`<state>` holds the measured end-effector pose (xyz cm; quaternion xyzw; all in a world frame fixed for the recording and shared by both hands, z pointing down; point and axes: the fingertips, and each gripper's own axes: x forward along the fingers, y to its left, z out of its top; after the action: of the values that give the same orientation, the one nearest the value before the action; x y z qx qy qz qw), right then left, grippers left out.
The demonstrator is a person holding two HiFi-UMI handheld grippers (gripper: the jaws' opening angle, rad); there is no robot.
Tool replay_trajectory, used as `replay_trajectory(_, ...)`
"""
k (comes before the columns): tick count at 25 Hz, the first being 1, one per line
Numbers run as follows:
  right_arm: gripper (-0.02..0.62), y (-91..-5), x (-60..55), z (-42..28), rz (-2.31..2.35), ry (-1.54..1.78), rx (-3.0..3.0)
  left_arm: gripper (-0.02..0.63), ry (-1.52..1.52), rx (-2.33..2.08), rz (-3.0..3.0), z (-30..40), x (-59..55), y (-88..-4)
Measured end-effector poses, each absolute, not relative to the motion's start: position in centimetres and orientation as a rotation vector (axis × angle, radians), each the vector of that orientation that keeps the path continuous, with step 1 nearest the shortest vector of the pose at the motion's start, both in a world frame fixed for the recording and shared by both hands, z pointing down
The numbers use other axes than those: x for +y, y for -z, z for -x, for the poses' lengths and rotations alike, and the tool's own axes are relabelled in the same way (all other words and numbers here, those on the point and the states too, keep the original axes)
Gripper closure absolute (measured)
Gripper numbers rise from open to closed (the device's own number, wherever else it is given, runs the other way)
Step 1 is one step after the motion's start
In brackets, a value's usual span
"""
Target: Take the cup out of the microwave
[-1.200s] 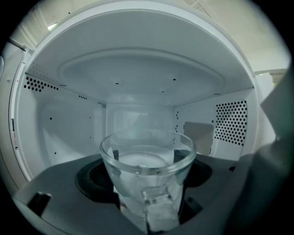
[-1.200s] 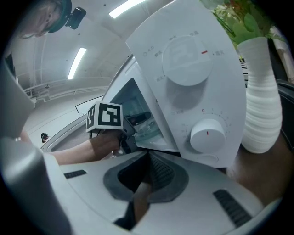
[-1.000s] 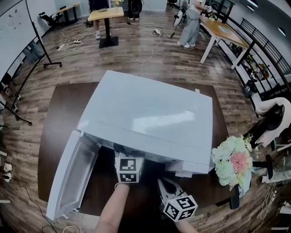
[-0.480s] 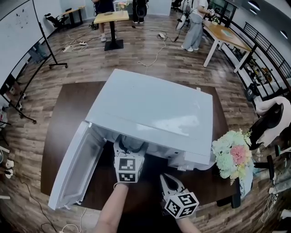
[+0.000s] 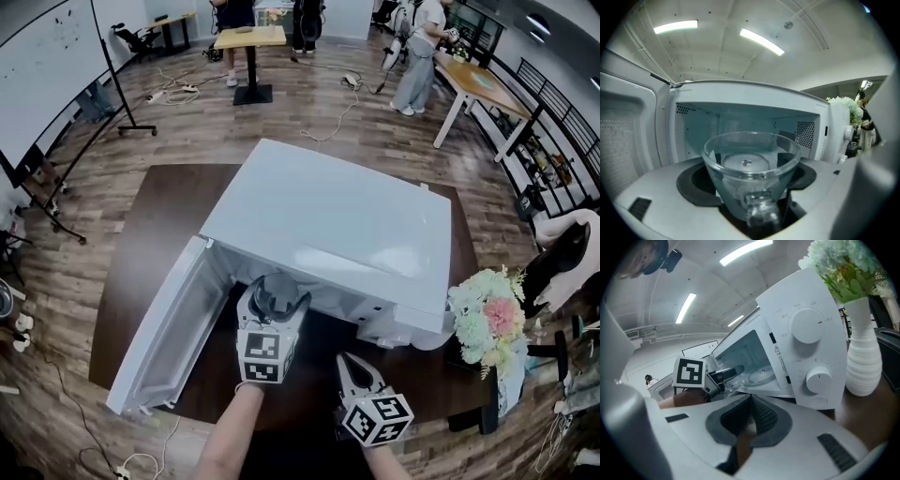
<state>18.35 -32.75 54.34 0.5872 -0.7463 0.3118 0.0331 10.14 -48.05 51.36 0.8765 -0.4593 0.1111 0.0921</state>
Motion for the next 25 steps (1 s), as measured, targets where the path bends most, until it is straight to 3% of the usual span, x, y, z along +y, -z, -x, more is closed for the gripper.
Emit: replay_trajectory(25,0.6,-51.9,-32.5,-16.6,-1.781,-0.84,-2.395,0.212,-0.329,-1.459,-2.535,-1.6,-39.3,-50.0)
